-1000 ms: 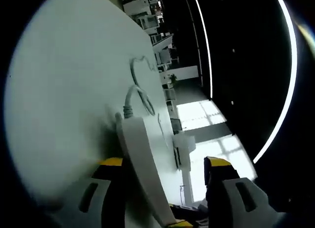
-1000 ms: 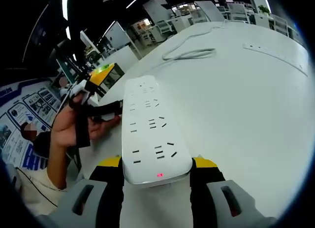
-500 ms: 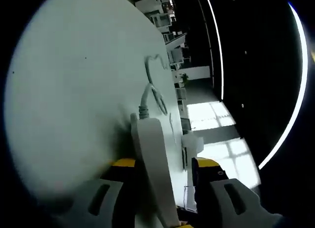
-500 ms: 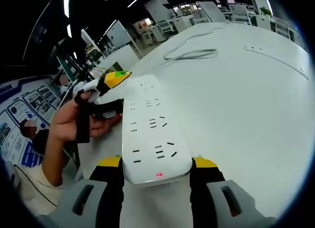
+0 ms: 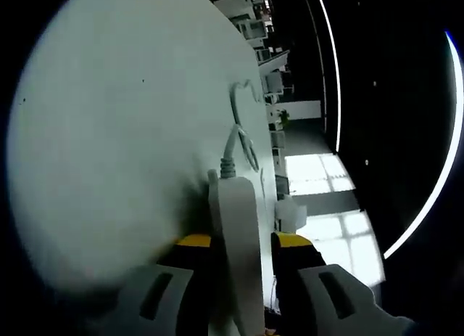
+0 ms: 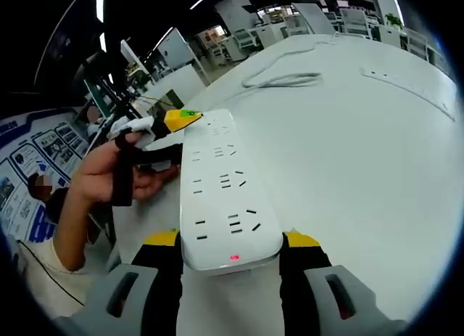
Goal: Pick up the power strip scattered on the table, fix it on the side mounting bracket of the table, and press the switch
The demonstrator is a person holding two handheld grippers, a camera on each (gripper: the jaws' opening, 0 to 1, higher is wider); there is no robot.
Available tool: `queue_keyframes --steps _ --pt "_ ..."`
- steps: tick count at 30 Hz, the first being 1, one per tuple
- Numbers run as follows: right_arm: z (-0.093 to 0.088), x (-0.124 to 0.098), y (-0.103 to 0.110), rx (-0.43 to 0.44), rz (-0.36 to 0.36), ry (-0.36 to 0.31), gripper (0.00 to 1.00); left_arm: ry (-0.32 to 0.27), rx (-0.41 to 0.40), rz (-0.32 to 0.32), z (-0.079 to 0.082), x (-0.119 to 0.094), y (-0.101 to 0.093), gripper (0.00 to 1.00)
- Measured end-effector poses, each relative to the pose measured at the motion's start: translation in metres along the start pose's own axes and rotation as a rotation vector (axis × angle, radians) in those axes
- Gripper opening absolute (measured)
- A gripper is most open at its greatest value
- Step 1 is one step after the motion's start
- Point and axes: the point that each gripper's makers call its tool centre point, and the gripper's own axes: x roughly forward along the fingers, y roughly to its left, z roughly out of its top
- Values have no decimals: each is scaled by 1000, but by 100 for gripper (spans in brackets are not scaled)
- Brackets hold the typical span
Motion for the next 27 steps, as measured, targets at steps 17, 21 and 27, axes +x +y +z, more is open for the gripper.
queue_keyframes --steps 17,21,27 --pt "-5 0 6 -17 -8 -6 49 3 -19 37 2 2 6 27" --pt "-5 0 6 -47 -9 -34 48 2 -28 36 2 1 6 27" --pt "-5 -1 7 -134 -8 -70 48 7 -9 9 1 0 4 26"
